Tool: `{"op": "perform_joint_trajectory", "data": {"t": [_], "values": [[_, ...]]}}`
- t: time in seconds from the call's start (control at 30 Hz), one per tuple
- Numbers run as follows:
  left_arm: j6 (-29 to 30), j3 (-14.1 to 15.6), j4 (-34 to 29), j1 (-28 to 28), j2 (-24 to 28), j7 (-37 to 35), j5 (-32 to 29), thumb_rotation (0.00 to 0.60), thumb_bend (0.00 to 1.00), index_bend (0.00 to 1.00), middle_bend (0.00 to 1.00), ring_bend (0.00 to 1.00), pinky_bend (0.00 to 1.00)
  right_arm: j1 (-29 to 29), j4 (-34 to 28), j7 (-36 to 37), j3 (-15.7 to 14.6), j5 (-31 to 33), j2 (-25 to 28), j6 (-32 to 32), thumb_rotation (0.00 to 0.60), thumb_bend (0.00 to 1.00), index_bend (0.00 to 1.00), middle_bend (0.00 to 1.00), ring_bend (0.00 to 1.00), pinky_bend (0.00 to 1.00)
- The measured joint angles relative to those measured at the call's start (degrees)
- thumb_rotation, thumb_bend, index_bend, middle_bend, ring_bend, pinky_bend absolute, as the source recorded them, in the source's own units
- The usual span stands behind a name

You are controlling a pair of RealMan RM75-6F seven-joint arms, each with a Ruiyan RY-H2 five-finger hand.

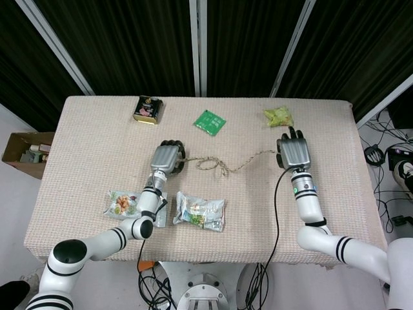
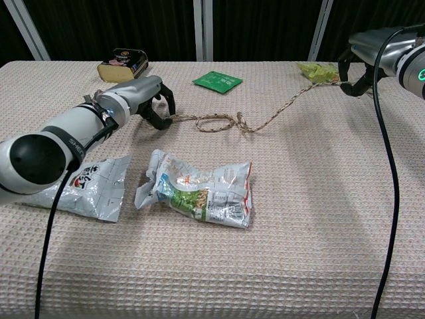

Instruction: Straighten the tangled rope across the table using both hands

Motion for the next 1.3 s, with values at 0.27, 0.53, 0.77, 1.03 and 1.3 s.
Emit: {"op": "perform_joint_trajectory", "data": {"t": [0.27, 0.53, 0.77, 1.03, 1.3], "values": [[0.77, -0.56, 0.76, 0.23, -0.62, -1.05, 1.07, 0.600, 0.54, 0.59, 0.27, 0.15, 0.15, -0.06, 0.34, 0.11, -0.04, 0.12, -0.08, -0.04, 0.600, 0.48, 0.64, 0.34, 0.08, 0.21], [2.51, -0.54, 0.20, 1.48, 0.24, -2.89, 3.31, 0.600, 0.61, 0.64, 0.31, 0.17, 0.15, -0.60, 0.10, 1.05, -0.01, 0.11, 0.49, -0.02, 0.600, 0.48, 0.64, 0.34, 0.08, 0.21], [7.10, 0.61, -6.37, 5.76, 5.41, -6.28, 7.04, 0.600, 0.61, 0.64, 0.32, 0.17, 0.15, -2.73, -2.78, 4.32, 0.01, -1.39, 3.60, 1.25, 0.600, 0.48, 0.64, 0.34, 0.08, 0.21], [13.88, 3.33, -17.15, 14.55, 17.08, -10.19, 11.23, 0.600, 0.61, 0.65, 0.32, 0.17, 0.15, -7.86, -7.53, 11.14, -0.10, -4.29, 10.07, 4.42, 0.600, 0.48, 0.66, 0.35, 0.08, 0.21], [15.88, 5.70, -20.11, 20.90, 24.12, -11.86, 11.42, 0.600, 0.60, 0.65, 0.32, 0.17, 0.15, -11.90, -8.10, 15.87, -0.77, -5.79, 13.41, 5.67, 0.600, 0.48, 0.66, 0.35, 0.08, 0.21]]}}
